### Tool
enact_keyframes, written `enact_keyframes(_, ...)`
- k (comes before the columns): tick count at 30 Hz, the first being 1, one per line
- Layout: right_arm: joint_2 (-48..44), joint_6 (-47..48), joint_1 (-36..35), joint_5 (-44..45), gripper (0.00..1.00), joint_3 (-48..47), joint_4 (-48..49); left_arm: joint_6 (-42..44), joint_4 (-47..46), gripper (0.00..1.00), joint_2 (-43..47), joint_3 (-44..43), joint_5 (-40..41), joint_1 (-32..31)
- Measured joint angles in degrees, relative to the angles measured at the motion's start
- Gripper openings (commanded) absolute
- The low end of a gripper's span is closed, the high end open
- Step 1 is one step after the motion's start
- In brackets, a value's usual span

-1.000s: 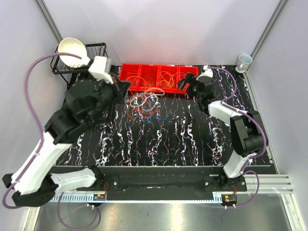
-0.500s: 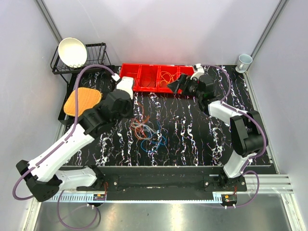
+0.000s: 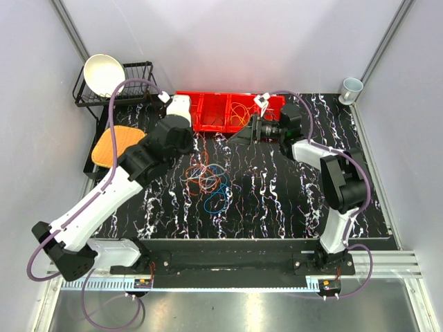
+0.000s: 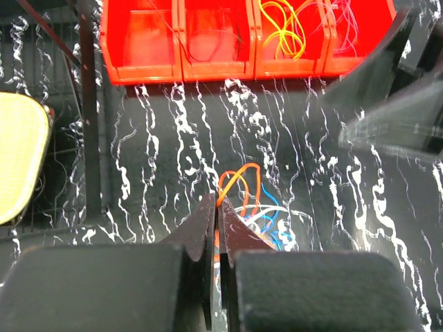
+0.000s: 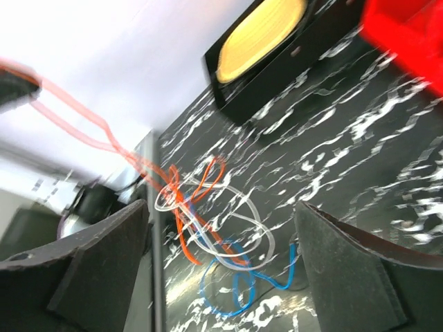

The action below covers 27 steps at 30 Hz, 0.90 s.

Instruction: Untangle the cables

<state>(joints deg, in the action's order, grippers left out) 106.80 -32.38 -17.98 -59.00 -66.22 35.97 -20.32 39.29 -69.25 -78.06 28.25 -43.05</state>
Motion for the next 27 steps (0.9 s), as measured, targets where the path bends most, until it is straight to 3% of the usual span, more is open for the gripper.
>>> enact_keyframes(6, 2.43, 1.31, -2.47, -4.96, 0.85, -3.63, -4.07, 0.37, -0.46, 0.0, -2.25, -5.03, 0.02, 2.64)
enact_keyframes(13, 3.28, 8.9, -7.17, -4.7, 0.85, -9.11, -14.12, 0.61, -1.75, 0.0, -3.93, -9.16, -0.94, 4.94)
enact_keyframes(19, 5.88, 14.49, -10.08, -2.05, 0.75, -13.22, -22.25, 0.72, -1.99, 0.0, -4.37, -10.03, -1.49, 5.35)
enact_keyframes(27, 8.46, 18.53, -12.7, 1.6, 0.23, -16.37, -28.72, 0.81, -2.16, 0.0, -4.37, -10.12, -2.23, 5.95)
